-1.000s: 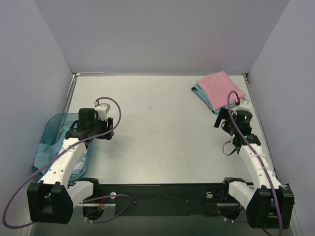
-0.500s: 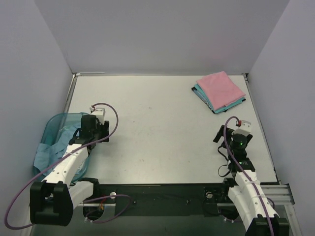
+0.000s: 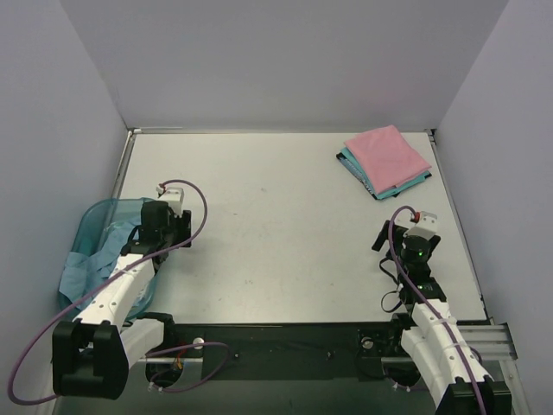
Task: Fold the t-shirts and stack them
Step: Put the neatly folded tshirt into the corner of the board with the right arm
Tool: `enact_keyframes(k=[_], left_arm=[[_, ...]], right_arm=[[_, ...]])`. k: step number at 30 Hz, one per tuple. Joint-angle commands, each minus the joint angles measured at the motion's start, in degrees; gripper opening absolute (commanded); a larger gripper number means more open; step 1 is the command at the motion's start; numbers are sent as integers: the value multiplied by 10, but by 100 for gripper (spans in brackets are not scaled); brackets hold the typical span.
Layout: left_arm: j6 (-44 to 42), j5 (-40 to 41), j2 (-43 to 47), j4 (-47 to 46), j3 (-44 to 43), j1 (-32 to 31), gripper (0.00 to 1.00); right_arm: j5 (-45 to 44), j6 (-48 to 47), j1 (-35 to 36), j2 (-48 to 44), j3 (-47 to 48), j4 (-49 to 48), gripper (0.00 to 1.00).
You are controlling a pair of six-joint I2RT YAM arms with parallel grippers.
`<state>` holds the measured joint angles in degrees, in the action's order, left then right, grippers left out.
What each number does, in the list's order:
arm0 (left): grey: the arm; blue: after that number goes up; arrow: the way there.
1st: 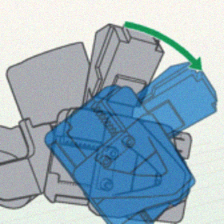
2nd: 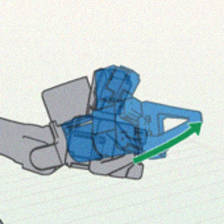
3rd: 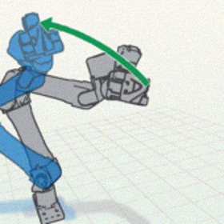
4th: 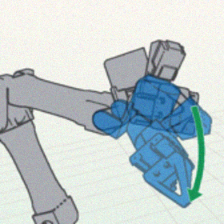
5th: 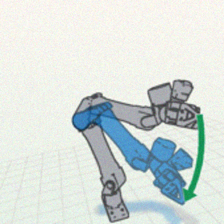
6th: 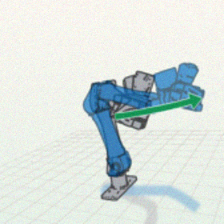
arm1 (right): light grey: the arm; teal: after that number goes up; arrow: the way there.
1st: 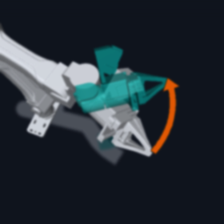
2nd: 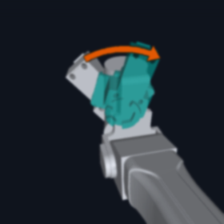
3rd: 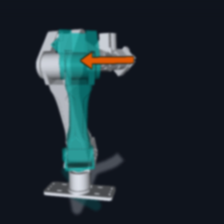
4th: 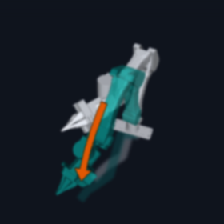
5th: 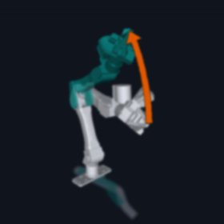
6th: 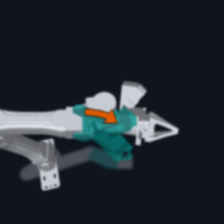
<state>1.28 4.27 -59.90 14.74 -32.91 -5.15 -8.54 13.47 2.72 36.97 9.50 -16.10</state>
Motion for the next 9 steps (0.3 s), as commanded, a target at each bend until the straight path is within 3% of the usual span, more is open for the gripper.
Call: enact_keyframes(k=[1,9], left_arm=[[0,2,13,-29,-3,3,67],[12,5,10,-25,-5,5,67]], right_arm=[[-15,-1,4,4,4,-24,100],[-19,1,5,4,4,-24,100]])
